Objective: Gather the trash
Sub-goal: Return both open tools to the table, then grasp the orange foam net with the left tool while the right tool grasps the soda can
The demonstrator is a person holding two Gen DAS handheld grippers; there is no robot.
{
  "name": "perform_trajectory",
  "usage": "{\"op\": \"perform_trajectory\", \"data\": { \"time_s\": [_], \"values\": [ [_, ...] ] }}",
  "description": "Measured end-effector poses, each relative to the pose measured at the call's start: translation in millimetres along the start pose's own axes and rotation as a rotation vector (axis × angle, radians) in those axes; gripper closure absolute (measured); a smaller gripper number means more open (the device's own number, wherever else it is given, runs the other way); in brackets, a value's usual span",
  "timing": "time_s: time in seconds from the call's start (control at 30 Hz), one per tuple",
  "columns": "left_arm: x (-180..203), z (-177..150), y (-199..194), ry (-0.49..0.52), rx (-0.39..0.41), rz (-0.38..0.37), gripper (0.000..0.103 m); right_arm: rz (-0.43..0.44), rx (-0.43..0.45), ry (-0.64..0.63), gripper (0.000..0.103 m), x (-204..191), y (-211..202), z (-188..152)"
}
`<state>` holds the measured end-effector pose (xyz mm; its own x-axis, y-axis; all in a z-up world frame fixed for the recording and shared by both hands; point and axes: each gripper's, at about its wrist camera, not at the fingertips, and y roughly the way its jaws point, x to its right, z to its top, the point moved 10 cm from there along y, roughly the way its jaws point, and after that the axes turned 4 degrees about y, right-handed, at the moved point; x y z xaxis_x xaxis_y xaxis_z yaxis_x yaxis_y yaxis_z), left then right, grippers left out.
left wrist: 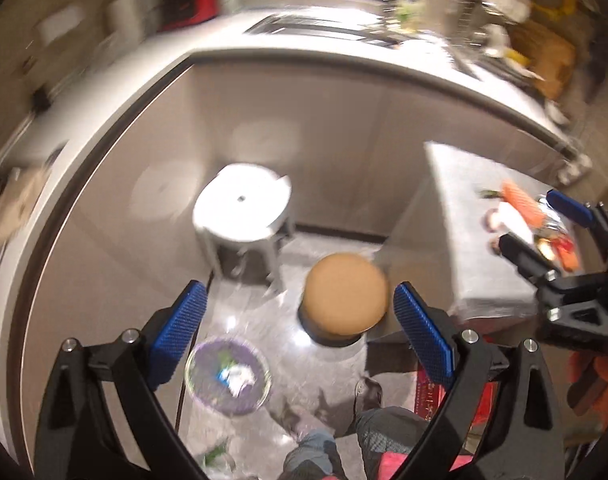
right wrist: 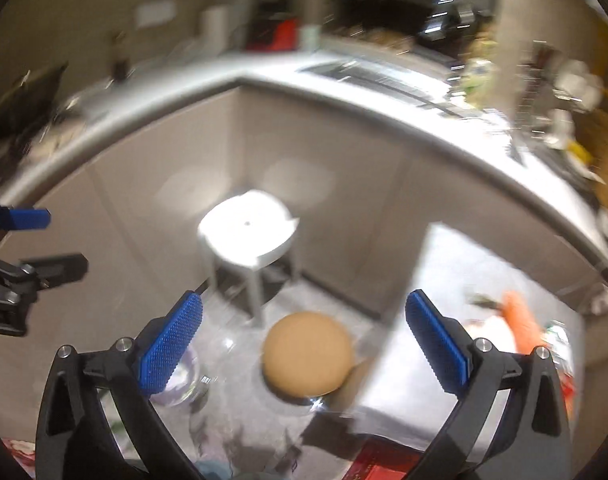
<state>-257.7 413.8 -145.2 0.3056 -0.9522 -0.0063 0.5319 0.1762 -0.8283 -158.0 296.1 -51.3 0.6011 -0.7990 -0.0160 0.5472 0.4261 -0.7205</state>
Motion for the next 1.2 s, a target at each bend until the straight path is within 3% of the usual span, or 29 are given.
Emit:
{"op": "perform_trajectory", "data": {
  "time_s": [0.27, 0.4, 0.57, 0.8, 1.2],
  "values": [
    [188.3, 91.0, -3.8, 0.266, 0.085, -0.193, 0.01, -0.252, 0.129, 0.276, 0.002, 199.7, -89.0, -12.3],
    [282.7, 128.5, 19.0, 0.333, 0.086, -0.238, 0.01, -0.306, 0.129, 0.355, 0.002, 282.7, -91.9, -29.9],
    [369.2, 155.7, 59.8, 0.375, 0.059, -0.268, 0.01, -0.327, 0.117, 0.388, 0.002, 368.8, -87.6, -45.7],
    [403.9, 160.1, 133.4, 0.375, -0.041, -0.23, 0.01, -0.304, 0.028, 0.356, 0.002, 422.3, -45.8, -54.1],
    [439.5, 122.9, 266.4, 0.332, -0.377, -0.239, 0.011, -0.285, -0.083, 0.491, 0.002, 456.5, 17.4, -85.1]
  ]
}}
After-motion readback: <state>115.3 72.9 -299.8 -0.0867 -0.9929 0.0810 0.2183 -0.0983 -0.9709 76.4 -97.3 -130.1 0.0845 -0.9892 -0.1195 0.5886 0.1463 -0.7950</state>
